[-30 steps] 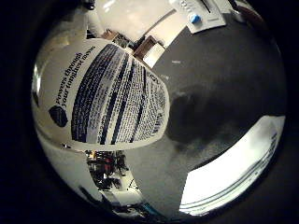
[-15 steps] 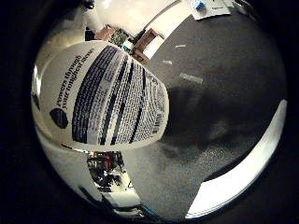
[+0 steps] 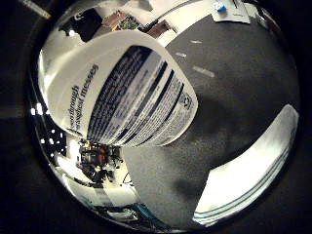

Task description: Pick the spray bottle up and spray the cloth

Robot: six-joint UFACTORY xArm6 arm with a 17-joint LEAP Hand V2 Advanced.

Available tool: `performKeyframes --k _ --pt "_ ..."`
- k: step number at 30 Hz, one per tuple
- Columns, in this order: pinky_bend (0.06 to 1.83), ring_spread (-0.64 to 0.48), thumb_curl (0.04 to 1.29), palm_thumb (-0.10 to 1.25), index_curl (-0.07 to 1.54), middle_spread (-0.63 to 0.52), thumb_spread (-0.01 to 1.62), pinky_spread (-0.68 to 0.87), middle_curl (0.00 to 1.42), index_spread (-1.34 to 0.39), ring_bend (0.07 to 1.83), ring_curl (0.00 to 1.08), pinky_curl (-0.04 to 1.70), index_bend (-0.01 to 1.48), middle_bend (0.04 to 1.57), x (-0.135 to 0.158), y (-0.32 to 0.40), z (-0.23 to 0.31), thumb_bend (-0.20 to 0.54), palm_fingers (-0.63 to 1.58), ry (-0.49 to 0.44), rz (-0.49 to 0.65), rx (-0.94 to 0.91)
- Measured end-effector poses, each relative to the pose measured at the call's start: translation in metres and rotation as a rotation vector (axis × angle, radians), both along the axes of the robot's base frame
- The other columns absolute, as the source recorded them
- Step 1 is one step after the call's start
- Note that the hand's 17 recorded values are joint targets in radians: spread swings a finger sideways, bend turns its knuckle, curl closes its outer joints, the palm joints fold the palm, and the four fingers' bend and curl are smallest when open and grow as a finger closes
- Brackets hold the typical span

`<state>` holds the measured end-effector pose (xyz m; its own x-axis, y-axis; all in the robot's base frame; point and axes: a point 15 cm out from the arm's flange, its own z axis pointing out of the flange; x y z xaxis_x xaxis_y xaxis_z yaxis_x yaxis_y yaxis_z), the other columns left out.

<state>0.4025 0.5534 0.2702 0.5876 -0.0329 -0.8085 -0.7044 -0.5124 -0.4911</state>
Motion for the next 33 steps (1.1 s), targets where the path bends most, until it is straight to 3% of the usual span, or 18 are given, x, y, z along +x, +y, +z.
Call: performKeyframes --k 5,13,26,33 --pt "0.64 0.29 0.41 0.44 0.35 0.06 0.96 0.56 0.29 -0.31 0.29 0.18 0.25 0.2 0.18 0.004 -0.008 0.001 -0.022 0.06 -0.017 0.004 -0.03" --pt "0.58 0.28 0.41 0.5 0.36 0.03 0.97 0.57 0.27 -0.39 0.23 0.2 0.24 0.2 0.17 0.017 -0.046 0.005 -0.03 0.13 -0.1 0.021 -0.236" --pt "0.58 0.26 0.42 0.52 0.35 -0.01 0.96 0.61 0.26 -0.44 0.2 0.23 0.24 0.19 0.17 0.017 -0.136 0.073 -0.03 0.22 -0.375 0.026 -0.611" --pt "0.57 0.26 0.42 0.51 0.36 -0.01 0.98 0.61 0.25 -0.45 0.19 0.23 0.24 0.2 0.17 0.029 -0.199 0.106 -0.032 0.21 -0.493 -0.052 -0.825"
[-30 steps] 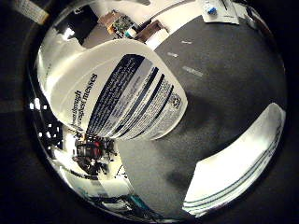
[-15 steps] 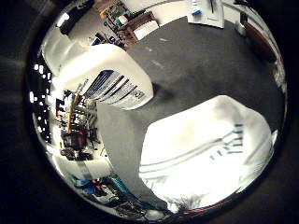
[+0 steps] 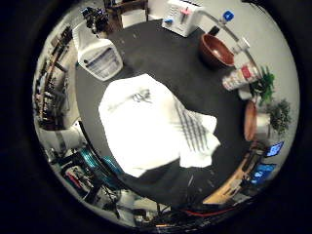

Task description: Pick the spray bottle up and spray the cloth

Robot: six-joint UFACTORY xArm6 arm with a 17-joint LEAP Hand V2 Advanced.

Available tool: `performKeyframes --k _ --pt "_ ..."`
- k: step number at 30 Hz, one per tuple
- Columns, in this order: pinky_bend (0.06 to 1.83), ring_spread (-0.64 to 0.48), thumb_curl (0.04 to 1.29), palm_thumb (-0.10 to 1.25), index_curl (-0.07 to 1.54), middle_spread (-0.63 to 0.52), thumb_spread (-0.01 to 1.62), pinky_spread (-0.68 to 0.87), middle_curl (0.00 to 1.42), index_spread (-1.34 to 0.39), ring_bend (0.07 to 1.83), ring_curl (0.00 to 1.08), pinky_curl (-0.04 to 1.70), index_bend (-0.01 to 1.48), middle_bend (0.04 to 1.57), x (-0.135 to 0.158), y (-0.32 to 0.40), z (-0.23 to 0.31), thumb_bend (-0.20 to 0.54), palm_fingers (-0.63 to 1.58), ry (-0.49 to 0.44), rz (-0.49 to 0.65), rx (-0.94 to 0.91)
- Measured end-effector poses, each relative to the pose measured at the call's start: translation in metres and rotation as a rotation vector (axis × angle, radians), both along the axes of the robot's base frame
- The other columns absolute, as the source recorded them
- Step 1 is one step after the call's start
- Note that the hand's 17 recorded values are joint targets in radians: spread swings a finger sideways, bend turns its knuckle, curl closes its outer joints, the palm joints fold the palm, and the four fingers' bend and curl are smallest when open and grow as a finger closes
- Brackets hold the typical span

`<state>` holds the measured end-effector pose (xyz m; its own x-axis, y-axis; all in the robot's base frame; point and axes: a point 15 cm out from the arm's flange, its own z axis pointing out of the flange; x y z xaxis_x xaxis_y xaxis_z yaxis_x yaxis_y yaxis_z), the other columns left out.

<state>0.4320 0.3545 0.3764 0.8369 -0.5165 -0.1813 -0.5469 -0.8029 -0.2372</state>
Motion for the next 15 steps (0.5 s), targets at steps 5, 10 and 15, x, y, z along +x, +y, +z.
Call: performKeyframes --k 5,10,15 --pt "0.56 0.27 0.41 0.49 0.36 0.01 0.99 0.59 0.25 -0.45 0.19 0.22 0.24 0.21 0.17 0.009 -0.022 0.023 -0.031 0.18 -0.048 -0.054 0.005" --pt "0.56 0.27 0.41 0.49 0.36 0.02 1.01 0.58 0.24 -0.44 0.19 0.22 0.24 0.21 0.17 0.018 -0.039 0.042 -0.028 0.18 -0.096 -0.115 0.04" --pt "0.55 0.27 0.4 0.5 0.36 0.02 1.01 0.58 0.25 -0.44 0.19 0.22 0.25 0.21 0.17 0.025 -0.049 0.041 -0.028 0.18 -0.137 -0.17 0.063"
